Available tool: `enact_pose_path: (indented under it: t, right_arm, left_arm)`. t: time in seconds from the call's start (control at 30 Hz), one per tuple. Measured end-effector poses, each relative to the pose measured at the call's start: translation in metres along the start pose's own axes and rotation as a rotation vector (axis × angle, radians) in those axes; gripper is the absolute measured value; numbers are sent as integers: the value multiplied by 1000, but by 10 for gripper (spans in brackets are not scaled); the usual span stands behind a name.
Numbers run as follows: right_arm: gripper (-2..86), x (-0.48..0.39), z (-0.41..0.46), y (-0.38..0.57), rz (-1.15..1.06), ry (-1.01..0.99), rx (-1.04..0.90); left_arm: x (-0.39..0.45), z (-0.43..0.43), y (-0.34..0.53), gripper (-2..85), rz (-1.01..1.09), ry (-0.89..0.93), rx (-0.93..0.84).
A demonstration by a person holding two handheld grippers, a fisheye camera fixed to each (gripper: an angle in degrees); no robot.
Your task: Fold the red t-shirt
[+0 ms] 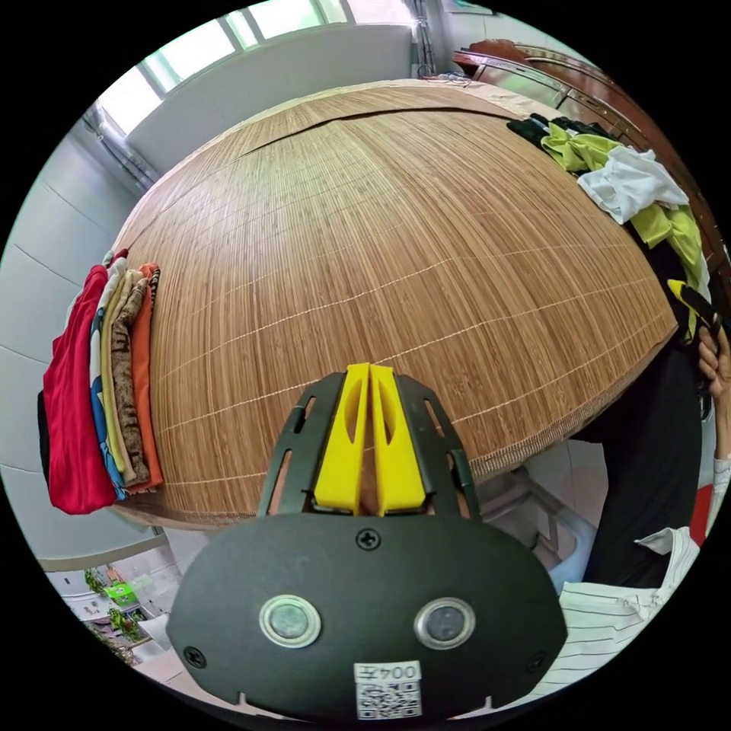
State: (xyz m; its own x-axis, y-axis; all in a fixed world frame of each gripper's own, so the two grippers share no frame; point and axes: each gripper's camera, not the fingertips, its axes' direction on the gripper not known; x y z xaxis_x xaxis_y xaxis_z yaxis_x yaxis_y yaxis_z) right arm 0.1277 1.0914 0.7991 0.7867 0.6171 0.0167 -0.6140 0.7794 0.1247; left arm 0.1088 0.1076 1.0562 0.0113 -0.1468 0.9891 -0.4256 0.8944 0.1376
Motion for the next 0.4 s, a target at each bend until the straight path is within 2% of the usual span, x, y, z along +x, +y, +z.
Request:
enact_pose_path:
  t: [0.07,0.17,0.23,0.4]
  right_arm:
    - [94,42,-47,-15,134,7,172]
    - [132,93,-89,-54,269,-69,254]
    - [143,115,-99,-79,332,-116,244]
    - [140,136,-69,-136,419,-173,59]
  left_arm:
    - [-1,2,3,2,-1,-21,-6]
    - [-1,5,8,2,26,-73,-23]
    - [-10,8,15,1,4,-77,-26]
    - [-52,14,39,1,-115,18,0]
